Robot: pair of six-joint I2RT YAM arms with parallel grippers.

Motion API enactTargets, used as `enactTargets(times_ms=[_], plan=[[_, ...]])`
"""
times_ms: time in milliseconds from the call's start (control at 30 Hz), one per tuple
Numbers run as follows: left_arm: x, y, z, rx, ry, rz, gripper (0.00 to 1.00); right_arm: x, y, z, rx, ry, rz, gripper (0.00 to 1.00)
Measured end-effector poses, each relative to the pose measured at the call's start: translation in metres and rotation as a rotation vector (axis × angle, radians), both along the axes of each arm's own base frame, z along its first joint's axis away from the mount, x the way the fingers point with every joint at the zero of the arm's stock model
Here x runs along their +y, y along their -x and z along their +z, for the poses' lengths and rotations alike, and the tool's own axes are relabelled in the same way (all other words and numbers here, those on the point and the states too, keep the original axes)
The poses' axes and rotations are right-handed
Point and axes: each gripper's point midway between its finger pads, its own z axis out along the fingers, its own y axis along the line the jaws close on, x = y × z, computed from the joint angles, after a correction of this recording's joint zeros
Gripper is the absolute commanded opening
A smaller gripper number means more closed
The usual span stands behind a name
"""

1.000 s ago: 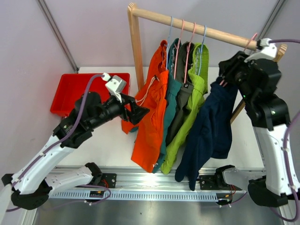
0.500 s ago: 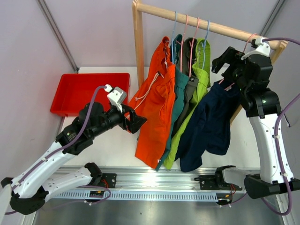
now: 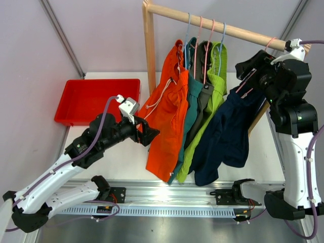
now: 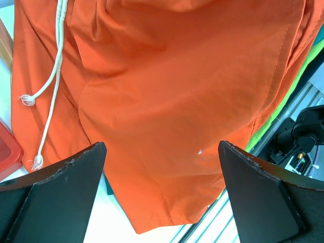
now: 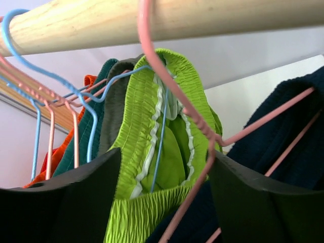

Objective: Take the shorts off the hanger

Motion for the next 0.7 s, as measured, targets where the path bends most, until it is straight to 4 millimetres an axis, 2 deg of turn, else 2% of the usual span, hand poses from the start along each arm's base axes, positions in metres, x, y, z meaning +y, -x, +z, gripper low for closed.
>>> enactTargets(times_ms=[33, 100, 133, 300, 333, 567, 633, 700], plan=[[0.0, 0.0, 0.0, -0.001, 0.001, 0.0, 0.99, 0.0, 0.004, 0.001, 0.001, -0.006, 0.0, 0.65], [0.001, 0.001, 0.0, -0.003, 0.003, 0.0, 0.99, 0.0, 0.009, 0.0, 0.007, -0.013, 0.002, 0.39], [0.002, 0.001, 0.0, -0.004, 0.004, 0.0, 0.99, 0.0, 0.01, -0.002, 0.013, -0.014, 0.004, 0.22], [0.003, 0.003, 0.0, -0.002, 0.012, 0.001, 0.99, 0.003, 0.007, -0.015, 0.052, -0.051, 0.006, 0.03], [0.004, 0.004, 0.001, -0.004, 0.014, 0.001, 0.99, 0.003, 0.006, -0.016, 0.051, -0.052, 0.004, 0.0], [0.0, 0.014, 0.005, 0.01, 0.027, -0.048, 0.99, 0.006, 0.01, -0.015, 0.019, -0.06, 0.023, 0.0], [-0.008, 0.019, 0.017, 0.011, 0.039, -0.087, 0.99, 0.007, 0.012, -0.015, 0.019, -0.062, 0.027, 0.0], [-0.021, 0.029, 0.042, 0.005, 0.049, -0.145, 0.99, 0.006, 0.015, -0.013, 0.021, -0.063, 0.028, 0.0]])
